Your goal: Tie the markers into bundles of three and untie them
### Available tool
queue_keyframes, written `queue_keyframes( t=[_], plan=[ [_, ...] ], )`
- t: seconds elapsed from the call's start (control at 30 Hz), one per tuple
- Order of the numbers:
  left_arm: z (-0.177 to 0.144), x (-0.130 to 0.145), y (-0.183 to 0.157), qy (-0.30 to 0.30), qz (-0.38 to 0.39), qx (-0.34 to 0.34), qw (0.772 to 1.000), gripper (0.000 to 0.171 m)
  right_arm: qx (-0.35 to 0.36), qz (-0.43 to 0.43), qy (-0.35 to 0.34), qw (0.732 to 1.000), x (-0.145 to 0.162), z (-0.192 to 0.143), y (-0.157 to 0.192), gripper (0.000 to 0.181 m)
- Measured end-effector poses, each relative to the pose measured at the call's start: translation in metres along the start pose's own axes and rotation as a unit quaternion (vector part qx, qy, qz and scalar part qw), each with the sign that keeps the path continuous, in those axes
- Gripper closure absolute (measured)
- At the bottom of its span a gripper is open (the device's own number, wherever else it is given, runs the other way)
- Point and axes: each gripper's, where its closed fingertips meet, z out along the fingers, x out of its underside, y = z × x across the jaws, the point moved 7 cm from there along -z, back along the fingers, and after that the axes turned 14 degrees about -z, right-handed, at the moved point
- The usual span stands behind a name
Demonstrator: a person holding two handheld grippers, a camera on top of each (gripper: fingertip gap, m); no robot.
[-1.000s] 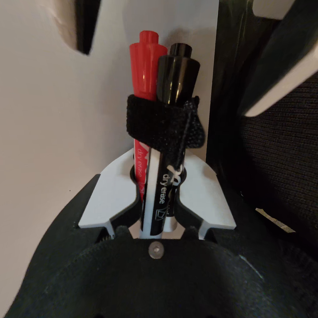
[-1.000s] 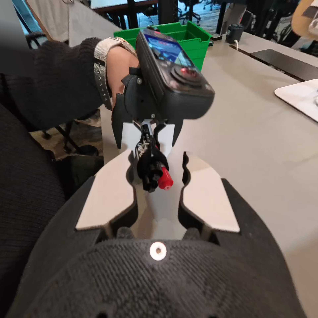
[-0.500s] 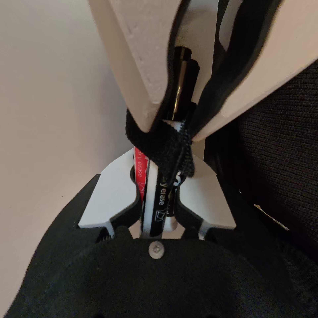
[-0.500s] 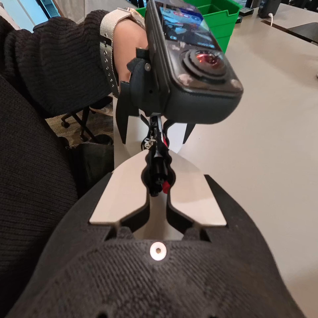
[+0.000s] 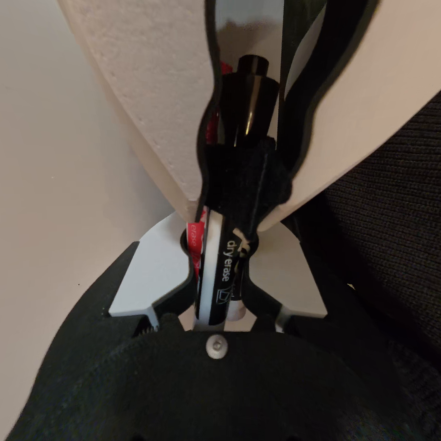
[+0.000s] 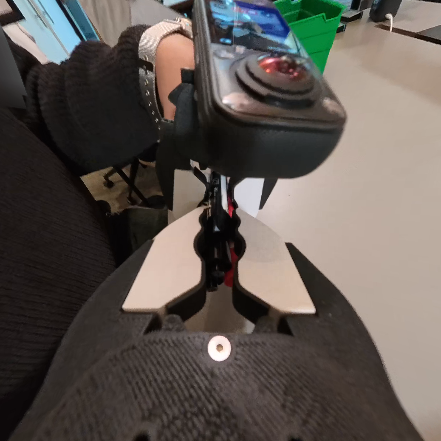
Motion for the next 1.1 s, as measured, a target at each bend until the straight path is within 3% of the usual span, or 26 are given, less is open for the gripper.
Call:
queue_keyframes(
  t=[0.23, 0.87, 0.97, 1.03, 1.1],
  plan=[
    [0.0, 0.0, -0.002, -0.002, 0.0, 0.012, 1.0, 0.127, -0.008, 0.023, -0.026, 0.999, -0.002, -0.002, -0.002, 0.166],
    [-0.001, 0.002, -0.001, 0.004, 0.0, 0.005, 1.0, 0.126, -0.003, 0.038, -0.007, 0.999, -0.004, 0.002, -0.003, 0.176],
    [-0.005, 0.004, 0.0, -0.004, -0.004, 0.013, 1.0, 0.127, 0.019, 0.057, -0.027, 0.998, -0.007, 0.003, -0.006, 0.17],
    [-0.006, 0.006, 0.003, -0.004, -0.008, 0.006, 1.0, 0.127, 0.029, 0.064, -0.037, 0.997, -0.01, -0.001, -0.009, 0.138],
    [-0.008, 0.007, 0.005, -0.01, -0.012, 0.01, 1.0, 0.127, 0.038, 0.067, -0.054, 0.996, -0.014, -0.009, -0.012, 0.131]
  ],
)
